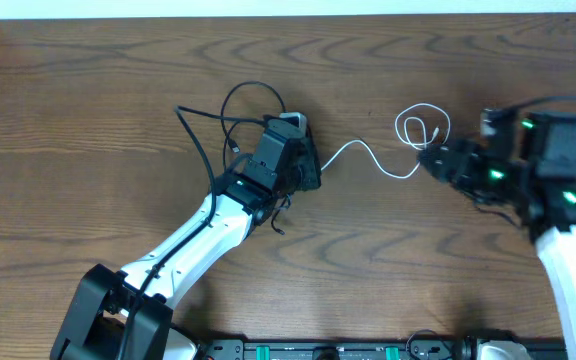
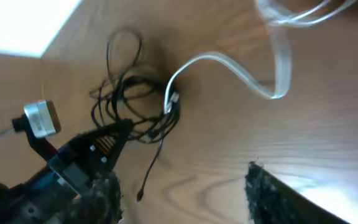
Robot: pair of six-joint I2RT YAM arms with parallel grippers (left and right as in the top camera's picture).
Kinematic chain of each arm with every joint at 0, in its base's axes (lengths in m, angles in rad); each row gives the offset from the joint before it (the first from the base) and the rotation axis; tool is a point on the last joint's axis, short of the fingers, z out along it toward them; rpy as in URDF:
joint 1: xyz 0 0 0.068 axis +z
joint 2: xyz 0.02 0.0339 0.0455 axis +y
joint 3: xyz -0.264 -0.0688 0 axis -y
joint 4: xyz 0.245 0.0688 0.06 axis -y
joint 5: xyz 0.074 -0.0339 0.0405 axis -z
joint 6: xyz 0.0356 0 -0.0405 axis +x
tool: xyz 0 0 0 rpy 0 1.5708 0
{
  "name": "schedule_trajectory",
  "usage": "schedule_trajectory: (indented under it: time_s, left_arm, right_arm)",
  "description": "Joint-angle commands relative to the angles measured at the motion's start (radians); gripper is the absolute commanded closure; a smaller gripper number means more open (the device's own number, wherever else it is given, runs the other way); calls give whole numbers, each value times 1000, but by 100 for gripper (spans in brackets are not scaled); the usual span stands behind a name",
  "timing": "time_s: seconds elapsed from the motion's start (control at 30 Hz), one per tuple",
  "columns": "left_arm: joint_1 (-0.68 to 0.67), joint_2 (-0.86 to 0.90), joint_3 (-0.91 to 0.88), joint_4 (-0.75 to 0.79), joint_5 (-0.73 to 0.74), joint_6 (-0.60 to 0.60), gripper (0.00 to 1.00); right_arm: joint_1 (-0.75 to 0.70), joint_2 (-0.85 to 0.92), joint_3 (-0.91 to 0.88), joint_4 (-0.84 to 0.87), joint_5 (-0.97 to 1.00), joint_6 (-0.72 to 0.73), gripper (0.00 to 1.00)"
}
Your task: Untangle cables
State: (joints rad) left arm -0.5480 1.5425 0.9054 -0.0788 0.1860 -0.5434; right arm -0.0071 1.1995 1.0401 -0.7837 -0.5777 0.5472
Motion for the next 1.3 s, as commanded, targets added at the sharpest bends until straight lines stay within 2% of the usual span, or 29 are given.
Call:
schedule_trajectory:
  time_s: [0.0, 0.1, 0.23, 0.37, 0.53, 0.6, 0.63, 0.67, 0.7, 0.73, 0.77, 0.9, 1.07, 1.17, 1.27]
  left_arm:
    - [-3, -9, -4, -53, -13, 96, 92]
    - [-3, -9, -4, -87, -66, 95, 92]
    - [-3, -9, -4, -98, -70, 97, 92]
    - [-3, -9, -4, -97, -70, 98, 92]
    - [-3, -9, -4, -97, -66, 98, 92]
    - [-3, -9, -4, -97, -66, 98, 92]
    - [-3, -9, -4, -98, -66, 98, 92]
    - [-3, -9, -4, -99, -65, 98, 92]
    - [-3, -9, -4, -100, -64, 98, 92]
    - [-3, -9, -4, -101, -64, 98, 93]
    - [-3, -9, -4, -100, -65, 98, 92]
    - [-3, -9, -4, -100, -68, 98, 92]
    - [-3, -9, -4, -100, -68, 98, 92]
    - [-3, -9, -4, -100, -68, 98, 92]
    - [-3, -9, -4, -100, -68, 98, 92]
  right_arm:
    - [122, 132, -8, 77, -54, 142, 34]
    - [208, 254, -8, 190, -20, 254, 28]
    - [274, 408, -8, 364, 8, 378, 25]
    - [330, 536, -8, 540, 64, 494, 16]
    - [381, 652, -8, 681, 160, 549, 15]
    - [392, 686, -8, 760, 172, 555, 22]
    - [394, 697, -8, 793, 172, 564, 32]
    - [397, 705, -8, 821, 171, 568, 47]
    - [400, 711, -8, 843, 174, 566, 70]
    - [401, 712, -8, 845, 191, 557, 88]
    - [401, 711, -8, 839, 212, 539, 99]
    - [375, 658, -6, 810, 213, 454, 99]
    - [307, 458, -6, 688, 173, 345, 99]
    - [263, 313, -6, 555, 175, 232, 99]
    - [238, 228, -6, 415, 303, 137, 99]
